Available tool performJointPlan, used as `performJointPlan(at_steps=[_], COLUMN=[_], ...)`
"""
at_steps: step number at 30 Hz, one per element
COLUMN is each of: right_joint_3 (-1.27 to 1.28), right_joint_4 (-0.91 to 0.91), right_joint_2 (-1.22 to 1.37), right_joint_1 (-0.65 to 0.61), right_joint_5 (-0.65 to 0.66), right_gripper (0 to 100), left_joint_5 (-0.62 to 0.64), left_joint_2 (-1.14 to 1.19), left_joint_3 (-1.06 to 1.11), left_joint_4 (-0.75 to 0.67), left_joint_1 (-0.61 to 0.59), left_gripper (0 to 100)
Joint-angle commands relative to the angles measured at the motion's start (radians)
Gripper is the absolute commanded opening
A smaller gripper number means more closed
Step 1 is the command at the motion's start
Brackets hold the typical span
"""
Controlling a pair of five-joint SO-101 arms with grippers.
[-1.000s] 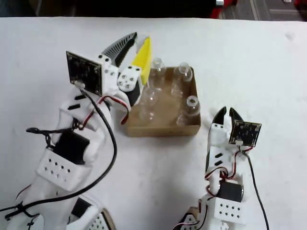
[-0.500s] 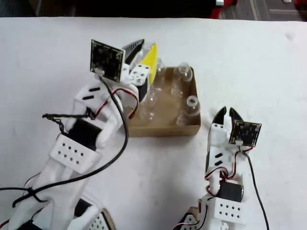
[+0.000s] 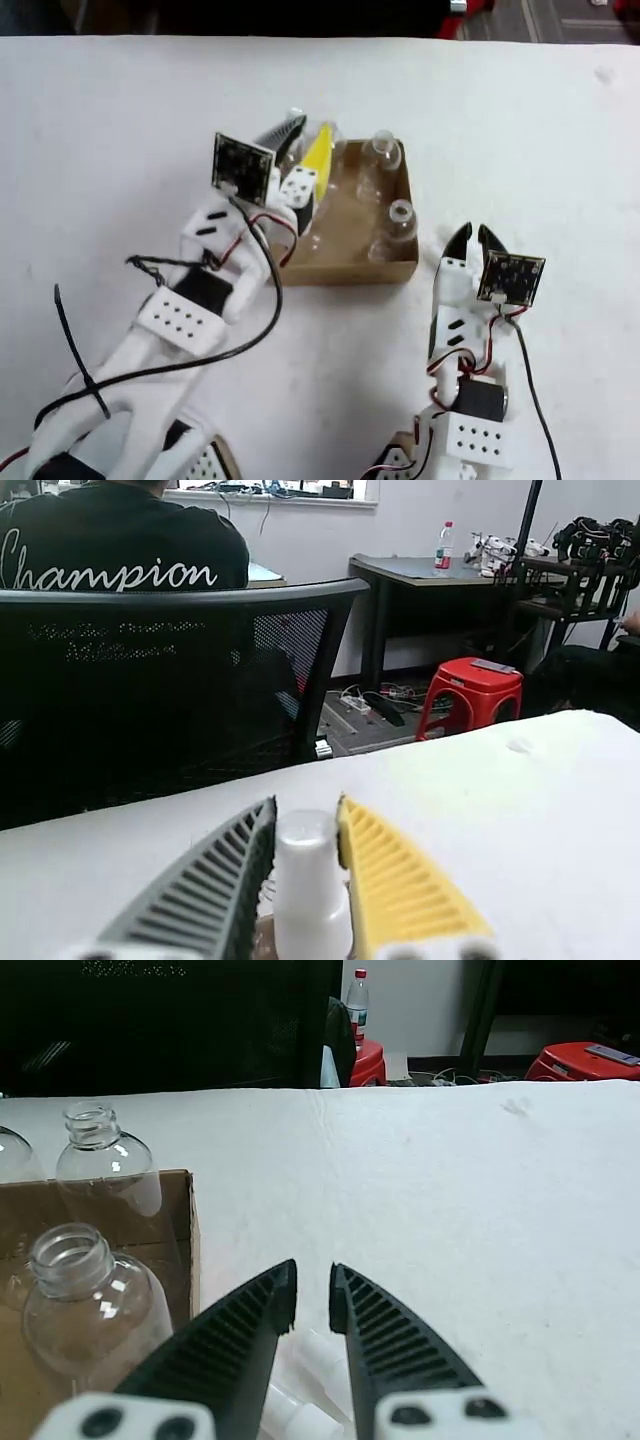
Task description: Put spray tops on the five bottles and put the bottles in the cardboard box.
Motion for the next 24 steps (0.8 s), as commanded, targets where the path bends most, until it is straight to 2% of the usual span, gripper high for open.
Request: performJointPlan(at_steps=[1, 16, 21, 24], right_joint_3=[0.009, 0.009, 0.009, 0.009], right_joint_4=[-0.024, -0.024, -0.024, -0.024], right_joint_2=[-0.01, -0.01, -0.01, -0.01], right_joint_1=[-0.005, -0.005, -0.005, -0.005], right_joint_5=[0.002, 0.002, 0.003, 0.003], right_gripper=[4.9, 4.9, 4.9, 4.9], left_joint_5=[-0.012, -0.003, 0.0, 0.003], left_joint_2=[-0.025, -0.024, -0.025, -0.028], left_joint_3=[0.032, 0.133, 0.135, 0.107], left_joint_4=[-0.037, -0.084, -0.069, 0.018], left_joint_1=[0.005, 0.005, 0.004, 0.004], left_gripper=[2, 3, 13, 14])
